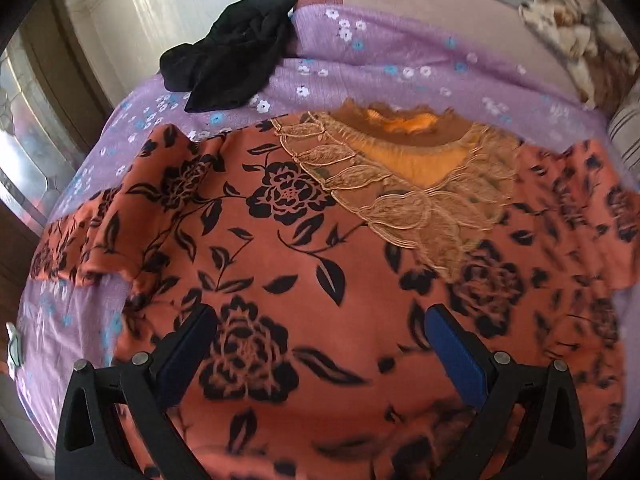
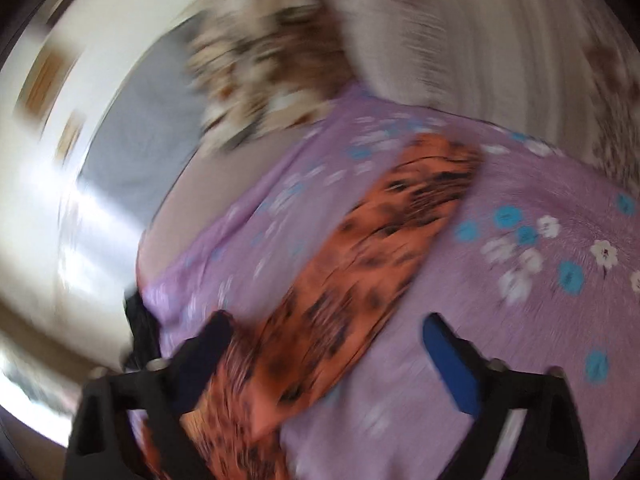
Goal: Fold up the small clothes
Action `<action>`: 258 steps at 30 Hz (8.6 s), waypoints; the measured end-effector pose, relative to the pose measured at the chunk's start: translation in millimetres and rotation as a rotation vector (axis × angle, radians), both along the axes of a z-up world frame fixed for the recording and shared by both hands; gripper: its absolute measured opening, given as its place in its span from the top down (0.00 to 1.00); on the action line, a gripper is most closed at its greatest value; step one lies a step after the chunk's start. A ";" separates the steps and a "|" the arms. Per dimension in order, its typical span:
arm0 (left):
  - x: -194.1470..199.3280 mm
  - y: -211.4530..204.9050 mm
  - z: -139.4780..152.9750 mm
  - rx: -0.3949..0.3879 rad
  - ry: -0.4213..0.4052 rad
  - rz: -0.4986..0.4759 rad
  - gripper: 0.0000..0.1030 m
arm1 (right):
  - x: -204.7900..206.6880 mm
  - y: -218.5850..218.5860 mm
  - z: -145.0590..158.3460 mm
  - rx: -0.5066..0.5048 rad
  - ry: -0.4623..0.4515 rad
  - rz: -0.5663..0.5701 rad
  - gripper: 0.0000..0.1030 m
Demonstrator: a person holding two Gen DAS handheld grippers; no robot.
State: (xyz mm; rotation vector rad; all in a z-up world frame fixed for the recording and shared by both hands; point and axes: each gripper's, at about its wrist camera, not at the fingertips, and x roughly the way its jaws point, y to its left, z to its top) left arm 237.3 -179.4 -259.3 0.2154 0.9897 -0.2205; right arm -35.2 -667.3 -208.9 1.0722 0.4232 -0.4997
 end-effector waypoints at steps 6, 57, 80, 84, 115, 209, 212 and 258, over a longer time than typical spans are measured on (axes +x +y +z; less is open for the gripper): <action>8.9 1.5 -24.1 0.075 0.003 -0.023 0.00 | 11.1 -73.9 -33.2 0.099 0.033 -0.195 0.31; 42.8 298.3 61.3 -0.063 -0.151 0.687 0.00 | 300.0 456.1 -4.5 -0.115 0.141 0.993 0.89; 77.4 374.8 0.2 -0.389 0.184 0.854 0.00 | 262.7 442.2 -25.8 -0.141 0.204 1.047 0.89; 74.3 388.0 -9.1 -0.535 0.227 0.881 0.00 | 215.6 428.3 14.4 -0.180 -0.017 0.980 0.68; 136.4 422.5 28.3 -0.497 -0.126 0.863 0.95 | 186.3 354.9 3.7 -0.202 -0.025 0.762 0.58; 66.8 84.2 -12.3 0.107 0.057 0.085 0.07 | 218.7 243.8 -39.2 -0.184 0.400 0.589 0.78; 48.8 85.2 10.8 0.050 0.025 0.079 0.07 | 205.1 247.8 -16.0 -0.163 0.336 0.604 0.76; -432.4 135.5 453.4 -0.421 -0.969 -0.368 0.00 | -252.7 406.3 355.5 -0.900 -0.776 0.183 0.19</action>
